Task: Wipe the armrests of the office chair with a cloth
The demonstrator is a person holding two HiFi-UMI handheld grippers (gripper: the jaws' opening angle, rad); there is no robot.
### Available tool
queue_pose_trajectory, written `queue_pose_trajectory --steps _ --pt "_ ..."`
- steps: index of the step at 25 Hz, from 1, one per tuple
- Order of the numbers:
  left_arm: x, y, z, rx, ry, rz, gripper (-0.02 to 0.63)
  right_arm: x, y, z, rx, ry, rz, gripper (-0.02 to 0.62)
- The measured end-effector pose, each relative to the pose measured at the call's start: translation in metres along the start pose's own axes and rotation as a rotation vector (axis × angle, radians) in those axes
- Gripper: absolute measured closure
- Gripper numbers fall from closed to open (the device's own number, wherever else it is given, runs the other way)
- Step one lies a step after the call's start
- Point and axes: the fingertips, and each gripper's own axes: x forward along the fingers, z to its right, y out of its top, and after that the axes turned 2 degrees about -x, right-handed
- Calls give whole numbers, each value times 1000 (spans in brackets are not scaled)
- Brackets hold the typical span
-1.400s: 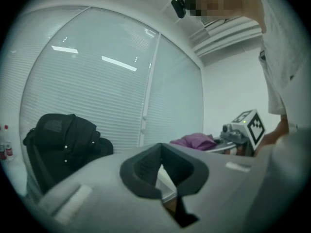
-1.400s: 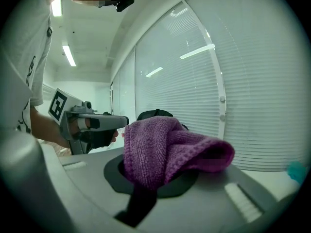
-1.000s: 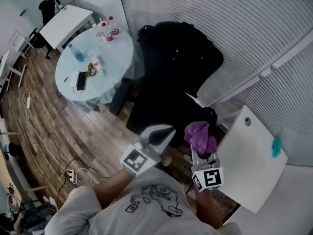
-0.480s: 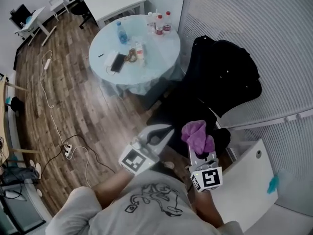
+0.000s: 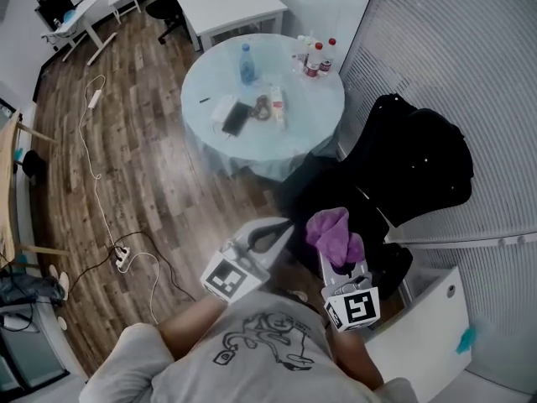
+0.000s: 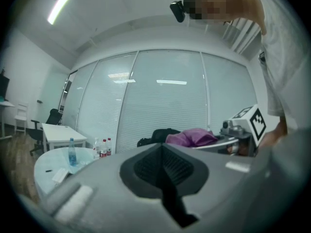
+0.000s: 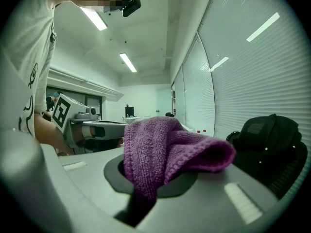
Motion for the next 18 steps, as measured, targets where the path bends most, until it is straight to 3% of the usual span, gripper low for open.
queue_pose_trajectory --steps 9,18 --pt "-37 4 -95 11 39 -7 604 97 13 -38 -10 50 -11 555" --pt "-43 -2 -131 0 51 -13 604 132 10 -45 -4 68 -34 555"
